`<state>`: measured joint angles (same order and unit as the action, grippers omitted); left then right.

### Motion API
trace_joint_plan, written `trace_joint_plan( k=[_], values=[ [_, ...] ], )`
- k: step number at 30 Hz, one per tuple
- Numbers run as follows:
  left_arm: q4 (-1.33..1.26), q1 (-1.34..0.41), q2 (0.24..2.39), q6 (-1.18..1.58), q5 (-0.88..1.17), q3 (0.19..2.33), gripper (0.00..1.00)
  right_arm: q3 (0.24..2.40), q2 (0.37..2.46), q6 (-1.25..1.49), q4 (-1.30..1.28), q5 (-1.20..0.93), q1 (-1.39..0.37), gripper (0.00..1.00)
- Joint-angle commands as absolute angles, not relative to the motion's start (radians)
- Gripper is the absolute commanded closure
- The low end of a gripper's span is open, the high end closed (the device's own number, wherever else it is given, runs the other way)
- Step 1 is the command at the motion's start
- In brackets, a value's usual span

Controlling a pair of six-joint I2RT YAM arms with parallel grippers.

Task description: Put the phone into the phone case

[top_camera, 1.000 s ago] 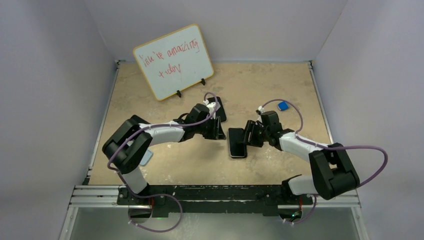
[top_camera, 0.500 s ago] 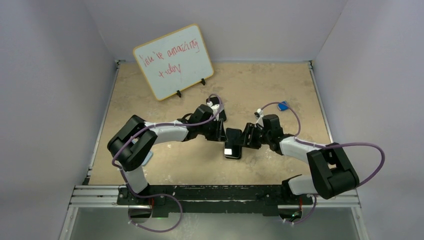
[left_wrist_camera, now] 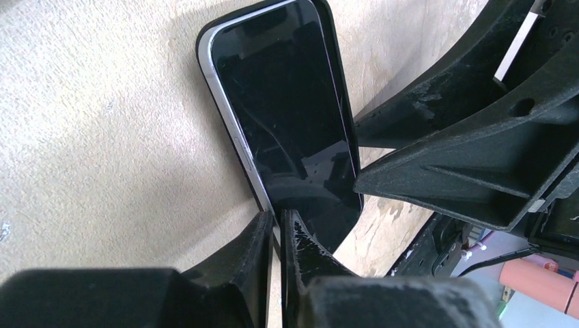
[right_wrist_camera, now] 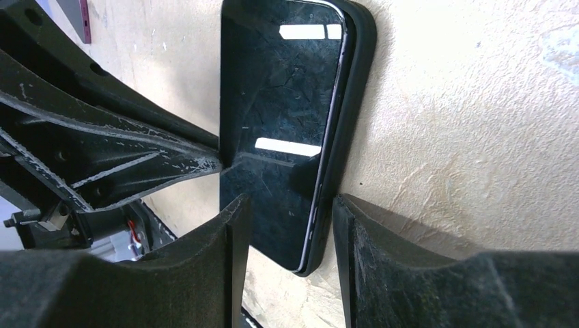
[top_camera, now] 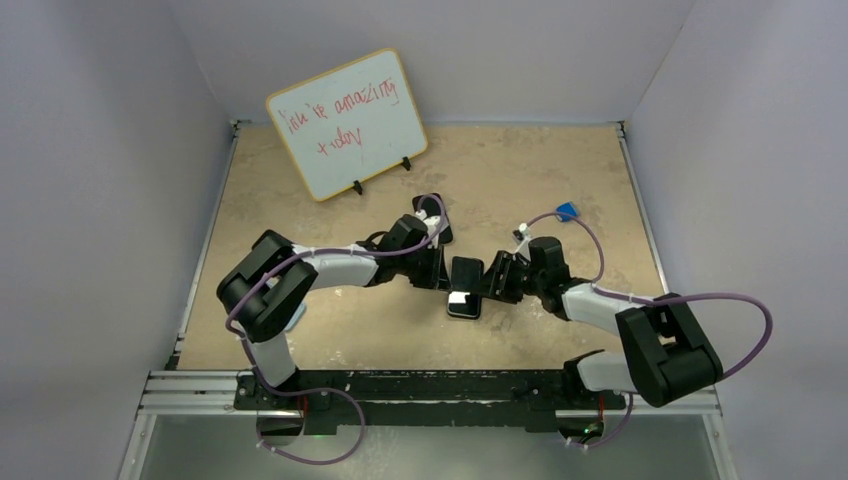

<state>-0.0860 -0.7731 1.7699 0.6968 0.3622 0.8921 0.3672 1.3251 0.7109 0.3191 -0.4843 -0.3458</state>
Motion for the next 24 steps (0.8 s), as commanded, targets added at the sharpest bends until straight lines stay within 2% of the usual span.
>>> trace_joint_plan(
  k=[1, 4, 11, 19, 24],
  values=[
    [-0.117, -0.793, 1.803, 0.706, 0.381, 0.931, 0.92, 0.356, 1.327, 0.744, 0.404, -0.474, -0.347, 0.51],
    [-0.141, -0.814, 1.801, 0.704, 0.38, 0.933, 0.95, 0.336, 1.353, 0.776, 0.482, -0.493, -0.347, 0.52],
    [-0.112, -0.823, 1.815, 0.674, 0.327, 0.952, 0.95, 0.324, 1.343, 0.789, 0.515, -0.523, -0.347, 0.52],
    [-0.085, -0.803, 1.771, 0.657, 0.227, 0.978, 0.78, 0.324, 1.241, 0.784, 0.421, -0.389, -0.347, 0.51],
    [-0.05, -0.802, 1.816, 0.627, 0.204, 1.017, 0.76, 0.351, 1.27, 0.773, 0.373, -0.356, -0.347, 0.49]
  ],
)
